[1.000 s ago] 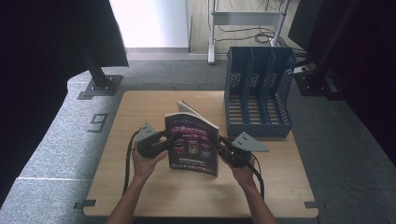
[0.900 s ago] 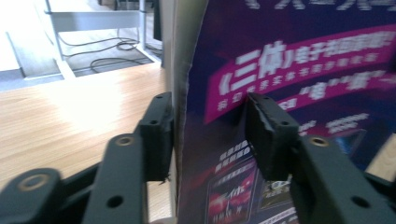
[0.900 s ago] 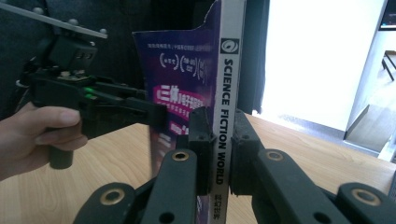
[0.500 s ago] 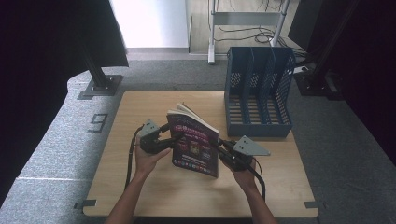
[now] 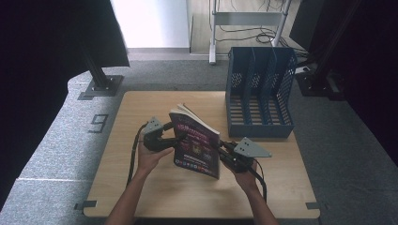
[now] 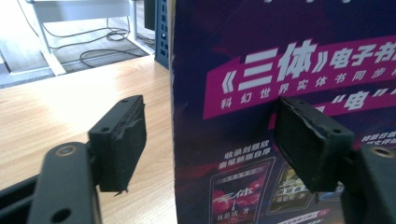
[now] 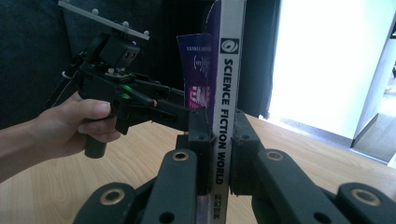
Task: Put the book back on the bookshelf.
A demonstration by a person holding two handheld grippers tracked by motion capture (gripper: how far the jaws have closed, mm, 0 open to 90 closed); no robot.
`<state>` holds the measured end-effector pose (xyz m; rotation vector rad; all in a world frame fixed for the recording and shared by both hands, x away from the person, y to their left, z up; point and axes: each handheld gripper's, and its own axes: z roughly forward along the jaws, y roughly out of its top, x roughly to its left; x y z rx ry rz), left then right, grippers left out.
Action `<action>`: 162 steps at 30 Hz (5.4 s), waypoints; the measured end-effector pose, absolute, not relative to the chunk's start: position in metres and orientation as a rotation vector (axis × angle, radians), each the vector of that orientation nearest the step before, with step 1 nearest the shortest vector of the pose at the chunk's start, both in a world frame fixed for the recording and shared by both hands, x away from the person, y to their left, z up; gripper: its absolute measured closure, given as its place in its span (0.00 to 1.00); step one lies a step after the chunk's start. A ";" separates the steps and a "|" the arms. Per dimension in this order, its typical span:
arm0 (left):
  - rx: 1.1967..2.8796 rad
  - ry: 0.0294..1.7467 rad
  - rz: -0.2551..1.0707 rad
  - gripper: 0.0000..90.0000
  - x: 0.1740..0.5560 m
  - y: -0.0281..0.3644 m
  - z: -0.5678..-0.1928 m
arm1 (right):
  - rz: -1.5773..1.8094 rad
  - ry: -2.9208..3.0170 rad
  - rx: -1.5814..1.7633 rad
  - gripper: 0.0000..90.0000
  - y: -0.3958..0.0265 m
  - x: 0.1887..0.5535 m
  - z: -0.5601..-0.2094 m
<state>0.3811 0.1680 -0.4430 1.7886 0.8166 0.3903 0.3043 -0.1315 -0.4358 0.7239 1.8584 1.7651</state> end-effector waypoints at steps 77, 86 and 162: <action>1.710 0.723 0.392 0.36 0.368 0.171 -0.421 | 1.663 1.872 0.601 0.85 -0.111 0.309 -0.429; 1.710 0.724 0.388 0.36 0.367 0.172 -0.421 | 1.643 1.913 0.630 0.83 -0.099 0.320 -0.428; 1.833 0.925 0.395 0.32 0.327 0.214 -0.493 | 1.666 1.748 0.823 0.91 -0.120 0.325 -0.401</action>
